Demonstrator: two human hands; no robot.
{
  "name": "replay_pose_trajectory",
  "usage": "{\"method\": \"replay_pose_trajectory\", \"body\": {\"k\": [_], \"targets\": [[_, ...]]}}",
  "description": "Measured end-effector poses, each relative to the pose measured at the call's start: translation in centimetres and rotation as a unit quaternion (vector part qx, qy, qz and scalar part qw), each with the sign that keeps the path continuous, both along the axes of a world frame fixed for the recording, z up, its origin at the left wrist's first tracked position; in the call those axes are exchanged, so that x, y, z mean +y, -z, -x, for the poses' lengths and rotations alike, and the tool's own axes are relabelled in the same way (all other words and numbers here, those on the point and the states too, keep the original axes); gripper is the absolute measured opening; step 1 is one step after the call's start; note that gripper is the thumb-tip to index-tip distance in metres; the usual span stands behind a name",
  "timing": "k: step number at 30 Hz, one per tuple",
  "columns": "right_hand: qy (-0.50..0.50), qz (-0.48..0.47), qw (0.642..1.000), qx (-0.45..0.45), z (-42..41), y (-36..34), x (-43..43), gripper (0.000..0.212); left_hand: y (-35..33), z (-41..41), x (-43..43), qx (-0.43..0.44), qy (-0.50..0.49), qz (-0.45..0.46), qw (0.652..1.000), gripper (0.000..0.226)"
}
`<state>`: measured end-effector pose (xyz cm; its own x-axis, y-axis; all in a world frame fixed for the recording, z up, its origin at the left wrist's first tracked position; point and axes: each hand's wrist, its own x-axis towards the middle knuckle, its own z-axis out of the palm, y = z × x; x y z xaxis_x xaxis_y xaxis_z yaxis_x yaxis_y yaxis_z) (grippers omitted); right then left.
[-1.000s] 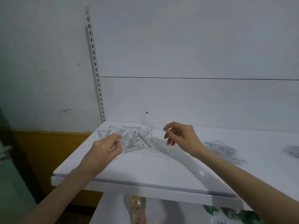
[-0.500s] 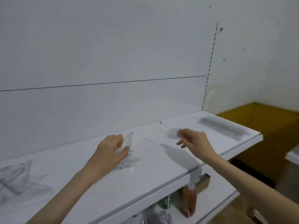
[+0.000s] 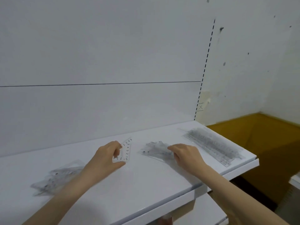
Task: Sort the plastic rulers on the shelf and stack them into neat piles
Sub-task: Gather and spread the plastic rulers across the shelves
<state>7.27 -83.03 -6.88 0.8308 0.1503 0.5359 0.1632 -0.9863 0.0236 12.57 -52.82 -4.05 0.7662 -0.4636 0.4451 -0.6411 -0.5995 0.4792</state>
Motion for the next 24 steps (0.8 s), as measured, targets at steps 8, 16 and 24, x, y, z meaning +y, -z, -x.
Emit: {"method": "replay_pose_trajectory", "body": {"k": [8,16,24], "targets": [[-0.082,-0.063,0.994,-0.016,-0.8,-0.9,-0.3,0.034,-0.3,0.9,-1.2,0.044,-0.055,-0.042,0.997,0.039],[-0.288,-0.088,0.949,0.09,-1.6,-3.8,8.6,0.087,-1.4,2.8,0.9,0.067,-0.046,-0.041,0.996,0.048],[-0.414,-0.089,0.902,0.083,-3.7,-3.9,18.2,0.038,-2.7,6.9,9.1,0.099,-0.102,-0.071,0.987,0.045]]}}
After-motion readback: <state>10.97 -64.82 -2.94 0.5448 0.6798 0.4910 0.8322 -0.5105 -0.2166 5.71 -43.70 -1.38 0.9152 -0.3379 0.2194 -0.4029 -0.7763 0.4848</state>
